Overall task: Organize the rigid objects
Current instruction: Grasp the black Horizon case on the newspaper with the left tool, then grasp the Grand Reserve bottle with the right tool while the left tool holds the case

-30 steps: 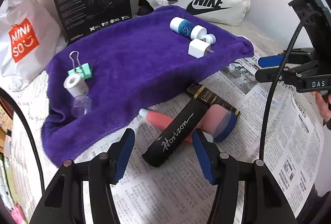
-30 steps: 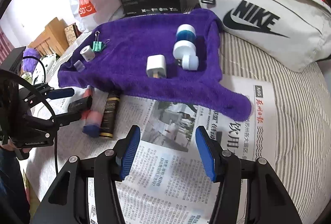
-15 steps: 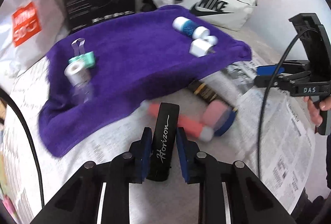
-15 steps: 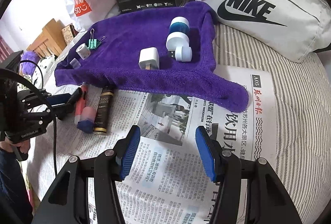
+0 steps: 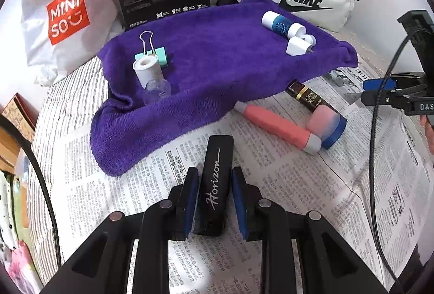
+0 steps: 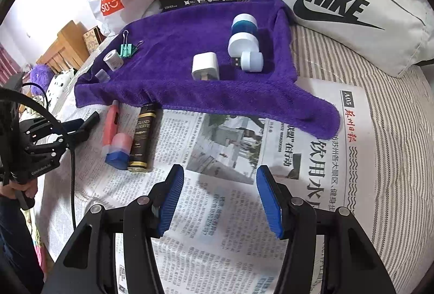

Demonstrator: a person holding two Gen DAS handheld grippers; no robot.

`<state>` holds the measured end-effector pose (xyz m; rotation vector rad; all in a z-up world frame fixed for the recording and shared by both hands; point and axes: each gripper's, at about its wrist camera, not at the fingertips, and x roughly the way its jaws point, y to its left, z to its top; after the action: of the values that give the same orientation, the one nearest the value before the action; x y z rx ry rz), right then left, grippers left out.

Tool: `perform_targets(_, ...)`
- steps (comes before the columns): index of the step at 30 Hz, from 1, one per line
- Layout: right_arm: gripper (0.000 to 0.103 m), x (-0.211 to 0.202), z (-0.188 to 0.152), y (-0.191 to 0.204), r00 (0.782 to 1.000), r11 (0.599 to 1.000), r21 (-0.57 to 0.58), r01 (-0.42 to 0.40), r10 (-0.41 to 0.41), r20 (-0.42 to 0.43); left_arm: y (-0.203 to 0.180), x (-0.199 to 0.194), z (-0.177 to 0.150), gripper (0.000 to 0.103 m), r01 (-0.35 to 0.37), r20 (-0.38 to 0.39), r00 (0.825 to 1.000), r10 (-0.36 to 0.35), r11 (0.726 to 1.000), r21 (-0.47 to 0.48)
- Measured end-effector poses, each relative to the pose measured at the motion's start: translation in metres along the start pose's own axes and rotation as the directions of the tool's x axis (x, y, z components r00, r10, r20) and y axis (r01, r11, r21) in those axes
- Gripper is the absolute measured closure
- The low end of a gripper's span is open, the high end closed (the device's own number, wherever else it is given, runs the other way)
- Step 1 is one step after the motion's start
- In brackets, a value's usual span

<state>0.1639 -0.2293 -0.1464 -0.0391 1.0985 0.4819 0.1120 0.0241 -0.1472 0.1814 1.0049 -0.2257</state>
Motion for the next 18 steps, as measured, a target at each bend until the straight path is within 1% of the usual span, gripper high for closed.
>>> perform_targets(4, 0.047, 0.0, 0.001, 0.012, 1.0, 1.0, -0.003, -0.025, 0.025, 0.007, 0.009, 0.0, 0.0, 0.079, 0.04, 0.002, 0.999, -0.04, 0.998, -0.053)
perform_targets(9, 0.047, 0.007, 0.009, 0.034, 0.998, 0.998, -0.012, -0.061, 0.062, 0.013, 0.005, -0.002, -0.002, 0.079, 0.015, 0.001, 1.0, -0.015, 0.999, -0.042)
perform_targets(12, 0.047, 0.013, 0.016, 0.046, 0.998, 0.998, -0.024, -0.061, 0.062, 0.019, 0.008, -0.005, -0.007, 0.079, 0.012, 0.004, 1.0, -0.012, 0.999, -0.048)
perform_targets(14, 0.048, 0.02, 0.022, 0.054, 0.999, 0.998, -0.041, -0.042, 0.043, 0.021, 0.01, -0.006, -0.01, 0.079, 0.019, 0.006, 1.0, -0.018, 0.998, -0.058)
perform_targets(16, 0.048, 0.028, 0.026, 0.062, 1.0, 0.997, -0.072, 0.004, -0.003, 0.016, 0.012, -0.007, -0.011, 0.079, 0.025, 0.007, 1.0, -0.025, 0.998, -0.065)
perform_targets(18, 0.048, 0.034, 0.027, 0.066, 1.0, 0.996, -0.091, 0.025, -0.024, 0.009, 0.013, -0.008, -0.012, 0.079, 0.029, 0.009, 1.0, -0.029, 0.997, -0.067)
